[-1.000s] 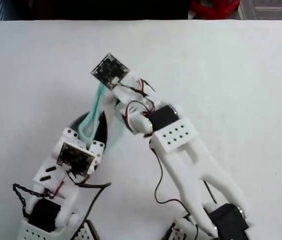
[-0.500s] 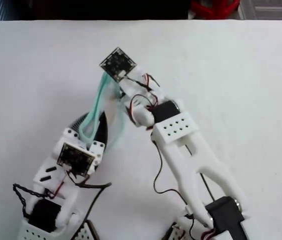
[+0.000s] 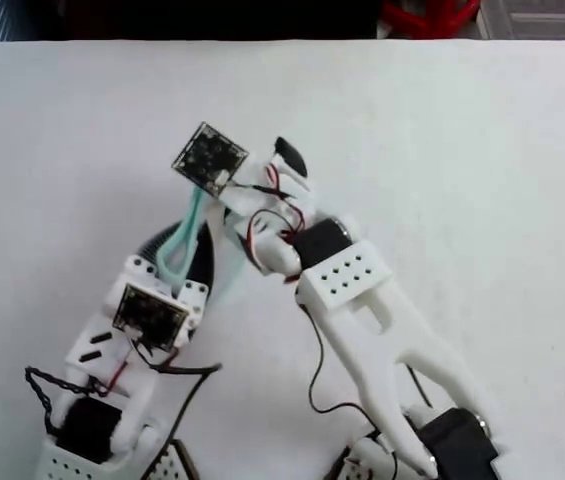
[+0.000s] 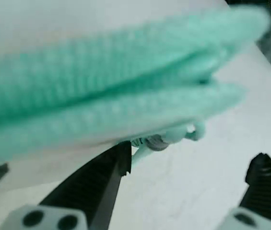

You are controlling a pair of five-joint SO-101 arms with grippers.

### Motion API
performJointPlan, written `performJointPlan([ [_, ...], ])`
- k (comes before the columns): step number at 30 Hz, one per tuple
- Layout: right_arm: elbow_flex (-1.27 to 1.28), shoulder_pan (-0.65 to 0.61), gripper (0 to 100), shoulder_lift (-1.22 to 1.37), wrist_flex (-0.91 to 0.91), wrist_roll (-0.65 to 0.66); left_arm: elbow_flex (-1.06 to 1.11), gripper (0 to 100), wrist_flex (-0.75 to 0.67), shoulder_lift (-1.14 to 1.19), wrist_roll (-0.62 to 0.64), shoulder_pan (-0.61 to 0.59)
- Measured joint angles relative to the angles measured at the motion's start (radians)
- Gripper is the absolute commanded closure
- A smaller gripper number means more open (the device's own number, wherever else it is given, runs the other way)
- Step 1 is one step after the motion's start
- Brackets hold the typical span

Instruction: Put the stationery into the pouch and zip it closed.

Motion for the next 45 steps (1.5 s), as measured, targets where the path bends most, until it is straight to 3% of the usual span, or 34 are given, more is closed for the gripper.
performJointPlan([
  [10, 0.000, 0.041, 62.7, 0.163, -0.253, -0.014, 0.000, 96, -0.002, 0.000, 0.000, -0.009],
  [17, 0.000, 0.091, 74.6, 0.219, -0.388, -0.014, 0.000, 96, -0.002, 0.000, 0.000, -0.003],
  [23, 0.000, 0.091, 64.2, 0.219, -0.325, -0.014, 0.000, 96, -0.002, 0.000, 0.000, -0.003],
  [32, 0.017, 0.074, 63.9, 0.048, -0.064, 0.060, 0.009, 96, -0.008, 0.000, 0.000, -0.003],
  [39, 0.103, 0.029, 64.0, -0.110, -0.072, 0.054, 0.041, 96, -0.064, 0.000, 0.000, -0.003],
  [45, 0.104, 0.029, 64.0, -0.061, -0.250, -0.104, 0.041, 96, -0.064, 0.000, 0.000, -0.003],
])
